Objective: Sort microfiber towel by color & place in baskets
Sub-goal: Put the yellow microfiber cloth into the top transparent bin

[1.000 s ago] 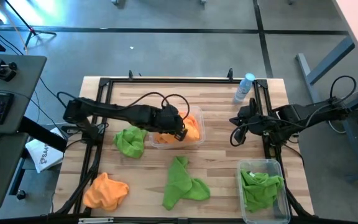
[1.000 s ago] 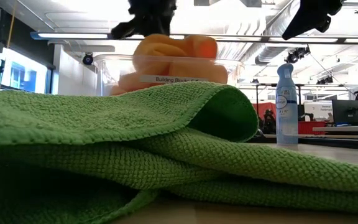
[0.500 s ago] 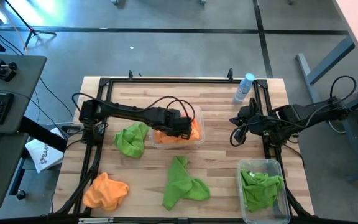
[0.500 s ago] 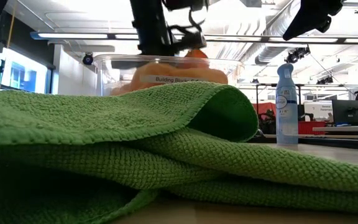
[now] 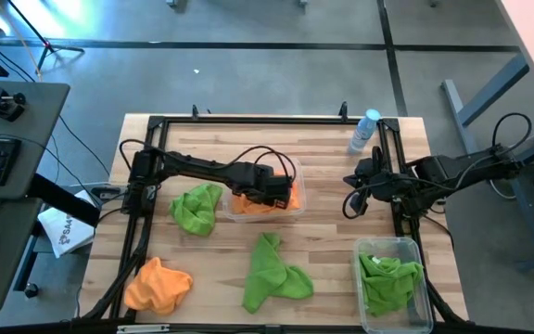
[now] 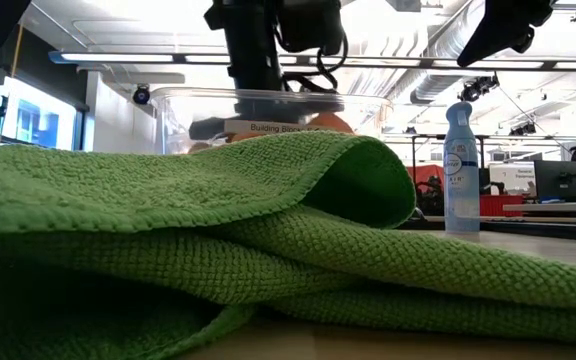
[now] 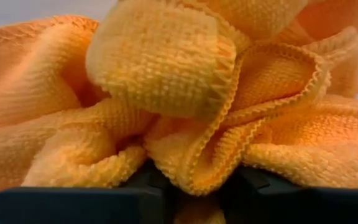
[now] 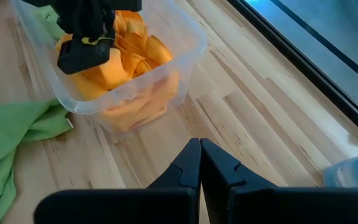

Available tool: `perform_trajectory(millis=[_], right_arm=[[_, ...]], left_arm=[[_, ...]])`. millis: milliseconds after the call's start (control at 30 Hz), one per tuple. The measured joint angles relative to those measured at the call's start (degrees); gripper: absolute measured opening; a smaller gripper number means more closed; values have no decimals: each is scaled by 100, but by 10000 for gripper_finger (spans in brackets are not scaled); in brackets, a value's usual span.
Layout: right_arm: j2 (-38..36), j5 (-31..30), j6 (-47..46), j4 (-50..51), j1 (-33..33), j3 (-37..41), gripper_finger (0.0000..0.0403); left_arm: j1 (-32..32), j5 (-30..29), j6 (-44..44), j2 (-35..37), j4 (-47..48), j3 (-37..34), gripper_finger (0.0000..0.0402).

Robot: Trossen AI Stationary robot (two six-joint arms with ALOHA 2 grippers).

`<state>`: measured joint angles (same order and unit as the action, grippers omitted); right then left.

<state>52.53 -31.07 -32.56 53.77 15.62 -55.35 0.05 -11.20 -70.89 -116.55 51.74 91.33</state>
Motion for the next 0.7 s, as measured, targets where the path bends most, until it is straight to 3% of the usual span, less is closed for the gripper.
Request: perform_trajectory(millis=[333, 700], right_arm=[[0, 265, 0, 40, 2, 0, 0], [0, 306, 0, 44, 1, 0, 0]], left_arm=[[17, -59, 55, 3, -187, -9, 108], [-23, -502, 260, 1185, 20, -11, 109]])
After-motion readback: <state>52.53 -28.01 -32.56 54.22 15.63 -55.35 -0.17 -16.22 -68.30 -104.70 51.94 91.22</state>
